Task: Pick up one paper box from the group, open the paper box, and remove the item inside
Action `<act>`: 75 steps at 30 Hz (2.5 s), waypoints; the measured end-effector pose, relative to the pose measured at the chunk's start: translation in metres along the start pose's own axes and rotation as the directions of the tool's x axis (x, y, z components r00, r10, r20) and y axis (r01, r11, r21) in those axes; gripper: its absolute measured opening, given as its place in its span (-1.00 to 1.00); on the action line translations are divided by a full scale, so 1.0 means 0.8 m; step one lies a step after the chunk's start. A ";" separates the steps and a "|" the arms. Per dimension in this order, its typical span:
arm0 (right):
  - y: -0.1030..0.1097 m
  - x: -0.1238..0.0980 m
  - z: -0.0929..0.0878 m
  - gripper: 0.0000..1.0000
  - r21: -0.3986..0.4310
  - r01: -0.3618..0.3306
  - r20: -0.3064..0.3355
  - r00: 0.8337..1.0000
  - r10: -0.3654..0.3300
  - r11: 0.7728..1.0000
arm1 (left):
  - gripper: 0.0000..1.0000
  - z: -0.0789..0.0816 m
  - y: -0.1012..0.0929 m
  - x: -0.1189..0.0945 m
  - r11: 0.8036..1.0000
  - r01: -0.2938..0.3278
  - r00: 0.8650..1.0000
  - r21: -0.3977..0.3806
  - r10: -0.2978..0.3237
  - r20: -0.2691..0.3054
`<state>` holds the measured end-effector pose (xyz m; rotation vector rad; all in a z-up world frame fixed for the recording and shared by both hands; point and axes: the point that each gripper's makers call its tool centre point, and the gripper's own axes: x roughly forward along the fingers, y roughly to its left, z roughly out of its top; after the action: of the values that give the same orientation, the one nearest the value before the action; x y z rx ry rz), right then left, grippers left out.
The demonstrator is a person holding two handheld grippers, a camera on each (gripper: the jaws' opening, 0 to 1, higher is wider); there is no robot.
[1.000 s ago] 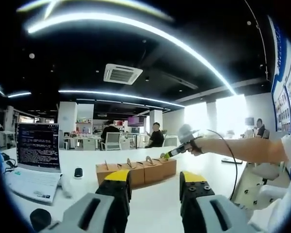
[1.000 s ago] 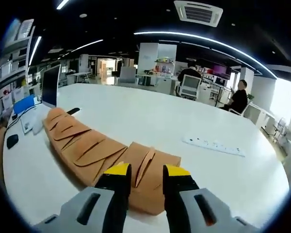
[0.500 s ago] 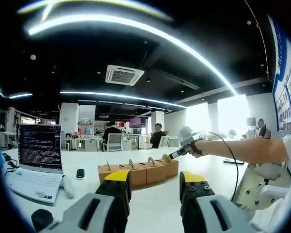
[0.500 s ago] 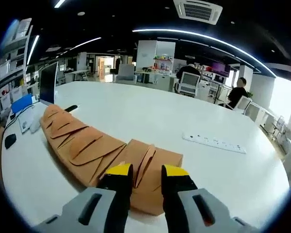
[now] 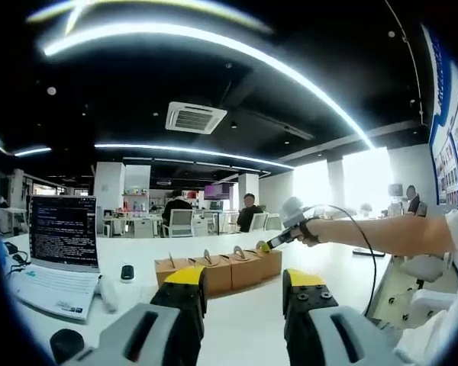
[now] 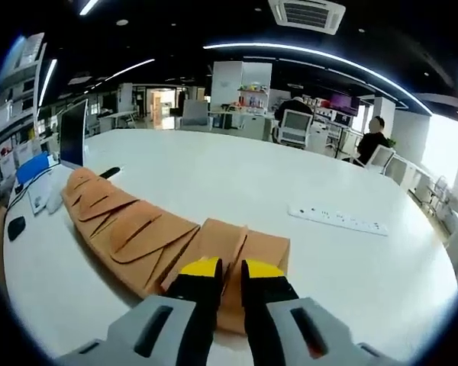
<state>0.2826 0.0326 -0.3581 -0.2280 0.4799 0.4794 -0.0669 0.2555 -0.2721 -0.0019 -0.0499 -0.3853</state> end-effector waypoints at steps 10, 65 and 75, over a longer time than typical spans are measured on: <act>-0.003 -0.002 -0.003 -0.93 -0.005 0.022 -0.004 1.000 -0.022 1.000 | -0.18 0.000 0.002 0.000 1.000 -0.005 1.000 0.000 0.005 -0.001; -0.024 -0.040 0.021 -0.95 -0.045 0.008 0.048 0.999 -0.006 0.999 | -0.18 0.001 -0.007 0.005 1.000 0.008 1.000 0.005 -0.008 -0.002; -0.010 -0.068 0.018 -0.95 -0.103 -0.032 0.057 0.998 0.038 0.994 | -0.18 0.000 -0.006 0.006 1.000 0.009 1.000 0.005 -0.009 -0.004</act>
<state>0.2493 0.0093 -0.3183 -0.3030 0.4033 0.5443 -0.0639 0.2492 -0.2720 0.0038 -0.0468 -0.3940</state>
